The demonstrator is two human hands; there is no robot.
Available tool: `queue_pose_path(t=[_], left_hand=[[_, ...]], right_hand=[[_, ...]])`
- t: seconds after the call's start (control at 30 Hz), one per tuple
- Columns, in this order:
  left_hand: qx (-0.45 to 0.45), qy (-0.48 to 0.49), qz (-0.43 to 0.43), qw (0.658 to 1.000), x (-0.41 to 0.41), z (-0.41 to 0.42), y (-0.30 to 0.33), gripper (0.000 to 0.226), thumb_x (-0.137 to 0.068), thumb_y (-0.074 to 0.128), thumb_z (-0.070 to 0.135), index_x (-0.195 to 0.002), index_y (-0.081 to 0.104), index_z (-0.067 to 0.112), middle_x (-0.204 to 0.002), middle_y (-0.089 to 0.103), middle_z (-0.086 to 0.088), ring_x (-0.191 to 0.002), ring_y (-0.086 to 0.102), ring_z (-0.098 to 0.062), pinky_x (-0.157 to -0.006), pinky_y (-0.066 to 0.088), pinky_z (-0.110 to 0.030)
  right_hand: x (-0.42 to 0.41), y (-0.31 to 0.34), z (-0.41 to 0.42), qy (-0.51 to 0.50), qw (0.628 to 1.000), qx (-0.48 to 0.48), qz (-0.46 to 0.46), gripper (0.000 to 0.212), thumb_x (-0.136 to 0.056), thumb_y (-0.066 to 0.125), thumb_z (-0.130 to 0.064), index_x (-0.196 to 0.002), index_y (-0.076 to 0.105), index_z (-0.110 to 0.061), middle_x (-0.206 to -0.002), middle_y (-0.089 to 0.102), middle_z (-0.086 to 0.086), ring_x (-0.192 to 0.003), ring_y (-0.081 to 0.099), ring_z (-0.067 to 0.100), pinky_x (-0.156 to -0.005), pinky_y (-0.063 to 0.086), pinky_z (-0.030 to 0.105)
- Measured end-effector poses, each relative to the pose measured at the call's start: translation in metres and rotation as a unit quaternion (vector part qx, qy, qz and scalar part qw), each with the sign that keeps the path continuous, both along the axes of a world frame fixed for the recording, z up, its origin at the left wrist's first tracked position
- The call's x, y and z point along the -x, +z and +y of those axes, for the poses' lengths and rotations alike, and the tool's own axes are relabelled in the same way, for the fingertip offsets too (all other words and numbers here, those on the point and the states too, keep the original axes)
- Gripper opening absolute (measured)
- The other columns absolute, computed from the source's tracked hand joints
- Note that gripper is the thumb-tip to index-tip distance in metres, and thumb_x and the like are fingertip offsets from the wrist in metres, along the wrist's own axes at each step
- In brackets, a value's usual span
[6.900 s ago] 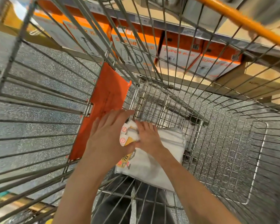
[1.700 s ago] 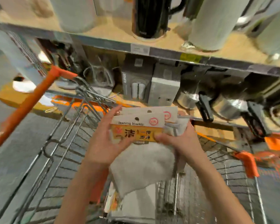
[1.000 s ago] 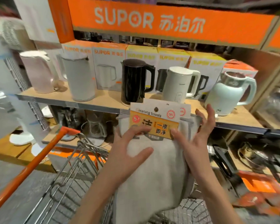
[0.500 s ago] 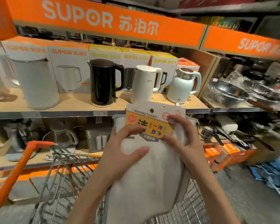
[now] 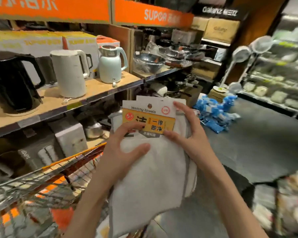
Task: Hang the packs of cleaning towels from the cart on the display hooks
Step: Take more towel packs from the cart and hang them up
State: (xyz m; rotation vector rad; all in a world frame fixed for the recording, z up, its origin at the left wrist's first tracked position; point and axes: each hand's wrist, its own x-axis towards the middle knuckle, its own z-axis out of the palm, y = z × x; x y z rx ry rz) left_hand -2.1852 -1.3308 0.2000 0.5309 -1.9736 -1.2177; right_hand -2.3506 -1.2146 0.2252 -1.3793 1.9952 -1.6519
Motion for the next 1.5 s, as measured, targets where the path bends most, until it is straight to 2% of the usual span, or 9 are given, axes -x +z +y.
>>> queue_pose_path(t=[0.13, 0.27, 0.57, 0.7, 0.97, 1.07, 1.2, 1.33, 1.5], left_hand=[[-0.006, -0.107, -0.004, 0.994, 0.023, 0.055, -0.014, 0.045, -0.066, 0.077, 0.030, -0.096, 0.058, 0.057, -0.105, 0.055, 0.041, -0.100, 0.049, 0.019, -0.078, 0.031, 0.005], [0.014, -0.213, -0.026, 0.977, 0.048, 0.125, -0.027, 0.050, -0.070, 0.082, 0.017, -0.100, 0.055, 0.045, -0.104, 0.058, 0.027, -0.095, 0.048, 0.022, -0.080, 0.030, 0.003], [-0.012, -0.451, -0.056, 0.891, 0.064, 0.338, -0.053, 0.043, -0.067, 0.075, 0.019, -0.101, 0.062, 0.043, -0.113, 0.061, 0.007, -0.098, 0.054, 0.011, -0.088, 0.034, -0.003], [-0.025, -0.532, -0.058, 0.844, 0.054, 0.423, -0.062, 0.046, -0.066, 0.078, 0.015, -0.099, 0.063, 0.044, -0.110, 0.062, 0.017, -0.099, 0.054, 0.012, -0.086, 0.034, -0.001], [-0.019, -0.689, -0.036, 0.724, 0.019, 0.559, -0.064, 0.050, -0.070, 0.079, 0.011, -0.102, 0.063, 0.046, -0.108, 0.059, 0.036, -0.101, 0.051, 0.010, -0.086, 0.033, -0.002], [0.006, -0.755, -0.048, 0.654, 0.002, 0.602, -0.063, 0.047, -0.071, 0.072, 0.024, -0.110, 0.059, 0.049, -0.117, 0.058, 0.032, -0.108, 0.049, 0.003, -0.092, 0.032, -0.006], [0.030, -0.831, -0.029, 0.555, -0.015, 0.657, -0.055, 0.053, -0.078, 0.065, 0.024, -0.123, 0.049, 0.047, -0.125, 0.046, 0.044, -0.125, 0.040, 0.005, -0.108, 0.024, -0.019], [-0.008, -0.882, -0.039, 0.469, -0.033, 0.701, -0.050, 0.066, -0.079, 0.065, 0.024, -0.135, 0.041, 0.049, -0.140, 0.042, 0.029, -0.132, 0.035, 0.006, -0.104, 0.027, -0.006], [-0.040, -0.916, -0.030, 0.399, -0.049, 0.743, -0.043, 0.082, -0.077, 0.070, 0.032, -0.143, 0.025, 0.051, -0.148, 0.029, 0.034, -0.136, 0.023, 0.014, -0.101, 0.022, -0.001]], right_hand=[[0.002, -0.014, 0.082, -0.091, 0.996, -0.016, -0.015, 0.076, -0.068, 0.079, -0.039, -0.120, 0.033, -0.070, -0.130, 0.035, -0.029, -0.108, 0.032, -0.032, -0.077, 0.032, -0.009], [-0.006, -0.030, 0.178, -0.191, 0.981, -0.033, -0.019, 0.073, -0.069, 0.081, -0.033, -0.117, 0.039, -0.066, -0.125, 0.040, -0.038, -0.127, 0.036, -0.003, -0.090, 0.030, -0.004], [-0.085, -0.054, 0.421, -0.417, 0.902, 0.033, -0.108, 0.060, -0.065, 0.080, -0.010, -0.111, 0.047, -0.027, -0.123, 0.050, -0.003, -0.122, 0.049, 0.021, -0.103, 0.041, 0.049], [-0.134, -0.062, 0.505, -0.515, 0.848, 0.035, -0.117, 0.042, -0.067, 0.081, -0.015, -0.096, 0.053, -0.029, -0.107, 0.060, -0.013, -0.107, 0.055, 0.005, -0.091, 0.045, 0.024], [-0.234, -0.075, 0.610, -0.736, 0.674, 0.047, -0.045, 0.037, -0.068, 0.083, -0.015, -0.088, 0.058, -0.032, -0.115, 0.045, -0.001, -0.107, 0.042, -0.013, -0.089, 0.031, 0.000], [-0.280, -0.078, 0.641, -0.777, 0.619, 0.096, -0.068, 0.038, -0.069, 0.083, -0.013, -0.081, 0.060, -0.040, -0.105, 0.056, -0.010, -0.105, 0.054, 0.006, -0.088, 0.042, 0.014], [-0.329, -0.075, 0.666, -0.852, 0.506, 0.117, -0.068, 0.039, -0.069, 0.080, -0.004, -0.083, 0.056, -0.031, -0.111, 0.053, 0.009, -0.113, 0.050, 0.026, -0.099, 0.041, 0.033], [-0.369, -0.062, 0.672, -0.911, 0.404, 0.081, 0.021, 0.030, -0.069, 0.079, -0.014, -0.083, 0.055, -0.028, -0.114, 0.045, 0.001, -0.120, 0.040, 0.015, -0.094, 0.027, 0.004], [-0.397, -0.047, 0.679, -0.922, 0.356, 0.136, 0.059, 0.022, -0.071, 0.071, -0.016, -0.089, 0.058, -0.018, -0.111, 0.057, 0.004, -0.115, 0.053, 0.024, -0.101, 0.041, 0.039]])
